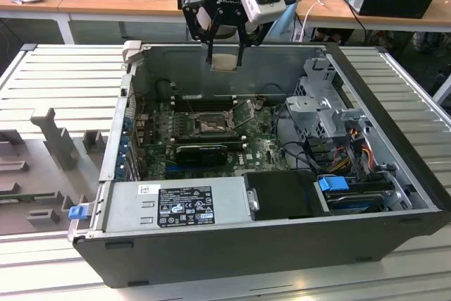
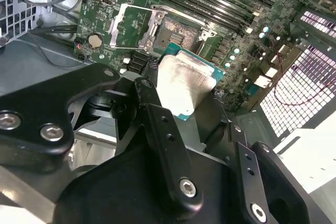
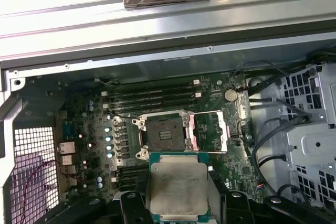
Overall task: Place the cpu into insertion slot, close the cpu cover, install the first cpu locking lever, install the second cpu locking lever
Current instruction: 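Place the cpu into insertion slot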
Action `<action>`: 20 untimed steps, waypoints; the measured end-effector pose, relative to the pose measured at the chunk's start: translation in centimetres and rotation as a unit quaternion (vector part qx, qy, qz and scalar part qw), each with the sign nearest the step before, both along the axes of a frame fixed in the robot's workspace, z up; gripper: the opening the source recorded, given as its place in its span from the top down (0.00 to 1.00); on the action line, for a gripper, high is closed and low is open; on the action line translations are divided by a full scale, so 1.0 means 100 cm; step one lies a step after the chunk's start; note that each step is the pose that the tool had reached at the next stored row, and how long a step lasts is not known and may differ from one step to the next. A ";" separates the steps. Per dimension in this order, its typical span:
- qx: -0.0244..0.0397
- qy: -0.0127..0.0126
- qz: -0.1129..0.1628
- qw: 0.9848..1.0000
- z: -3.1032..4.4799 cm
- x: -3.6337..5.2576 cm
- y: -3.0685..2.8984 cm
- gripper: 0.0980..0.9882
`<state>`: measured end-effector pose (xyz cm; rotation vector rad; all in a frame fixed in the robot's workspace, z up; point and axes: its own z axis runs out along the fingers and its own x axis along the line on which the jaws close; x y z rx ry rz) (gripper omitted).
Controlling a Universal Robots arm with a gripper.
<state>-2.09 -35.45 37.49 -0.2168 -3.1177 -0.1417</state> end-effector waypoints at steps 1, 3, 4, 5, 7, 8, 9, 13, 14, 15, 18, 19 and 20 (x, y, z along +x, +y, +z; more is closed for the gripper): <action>0.000 0.000 -0.002 1.000 0.0000 0.0000 0.0000 0.52; 0.000 0.000 -0.008 1.000 0.0000 0.0000 0.0000 0.52; 0.000 0.000 -0.015 1.000 0.0000 0.0000 0.0000 0.52; 0.000 0.000 -0.030 1.000 -0.0001 0.0000 0.0000 0.52; 0.000 0.000 -0.047 0.999 -0.0002 0.0000 0.0000 0.52; 0.000 0.000 -0.061 0.998 -0.0003 0.0000 0.0000 0.52; 0.000 0.000 -0.070 0.998 -0.0004 0.0000 0.0000 0.52; 0.000 0.000 -0.107 0.994 -0.0005 0.0000 0.0000 0.52; 0.000 0.000 -0.114 0.994 -0.0005 0.0000 0.0000 0.52; 0.000 0.000 -0.121 0.993 -0.0005 0.0000 0.0000 0.52; 0.000 0.000 -0.144 0.990 -0.0005 0.0000 0.0000 0.52; 0.000 0.000 -0.153 0.988 -0.0005 0.0000 0.0000 0.52; 0.000 0.000 -0.166 0.986 -0.0005 0.0000 0.0000 0.52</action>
